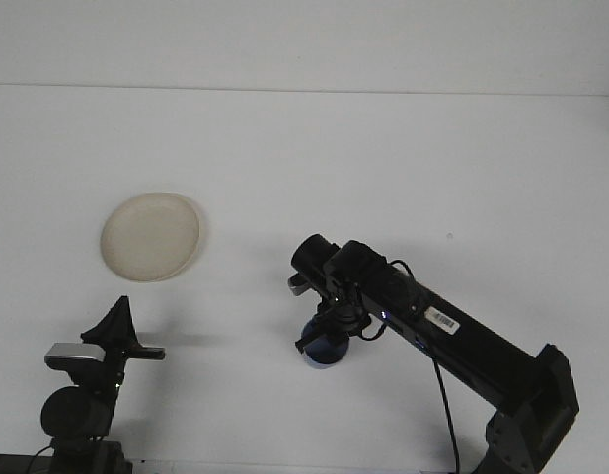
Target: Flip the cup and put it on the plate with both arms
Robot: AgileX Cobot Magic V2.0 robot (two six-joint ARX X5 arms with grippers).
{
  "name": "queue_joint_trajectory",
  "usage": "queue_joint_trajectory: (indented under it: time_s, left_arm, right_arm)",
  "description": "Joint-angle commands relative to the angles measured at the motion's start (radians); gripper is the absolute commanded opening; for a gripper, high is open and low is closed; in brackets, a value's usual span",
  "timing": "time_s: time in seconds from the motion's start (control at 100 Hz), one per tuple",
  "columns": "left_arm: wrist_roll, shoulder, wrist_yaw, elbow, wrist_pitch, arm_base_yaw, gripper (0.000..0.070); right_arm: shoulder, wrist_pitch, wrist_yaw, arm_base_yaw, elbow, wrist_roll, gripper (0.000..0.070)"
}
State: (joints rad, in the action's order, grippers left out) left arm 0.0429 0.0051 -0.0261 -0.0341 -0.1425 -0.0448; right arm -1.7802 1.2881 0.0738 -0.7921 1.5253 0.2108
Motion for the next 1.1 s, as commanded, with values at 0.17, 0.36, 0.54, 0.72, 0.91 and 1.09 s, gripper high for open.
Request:
queue_joint_trajectory:
  time_s: [0.17, 0.36, 0.54, 0.72, 0.91, 1.09]
  left_arm:
    - [-0.005, -0.002, 0.004, 0.020, -0.014, 0.001, 0.0012]
    - [-0.005, -0.002, 0.004, 0.020, -0.014, 0.001, 0.0012]
    - [-0.005, -0.002, 0.004, 0.020, -0.013, 0.001, 0.0012]
    - [-0.005, -0.002, 0.004, 0.020, -0.014, 0.001, 0.0012]
    - [-0.005, -0.002, 0.004, 0.020, -0.014, 0.001, 0.0011]
    - [-0.005, -0.002, 0.004, 0.020, -0.013, 0.001, 0.0011]
  right_arm:
    - [-0.024, -0.005, -0.004, -0.013, 0.027, -0.021, 0.0003]
    - [-0.024, -0.005, -0.004, -0.013, 0.027, -0.021, 0.0003]
    - [-0.024, -0.006, -0.003, -0.013, 0.027, -0.022, 0.0032]
    - [-0.024, -0.005, -0.002, -0.014, 0.027, -0.021, 0.0146]
    - [-0.023, -0.009, -0.002, -0.014, 0.027, -0.004, 0.0352]
    - [-0.011, 0.013, 0.005, -0.012, 0.035, -0.003, 0.0472]
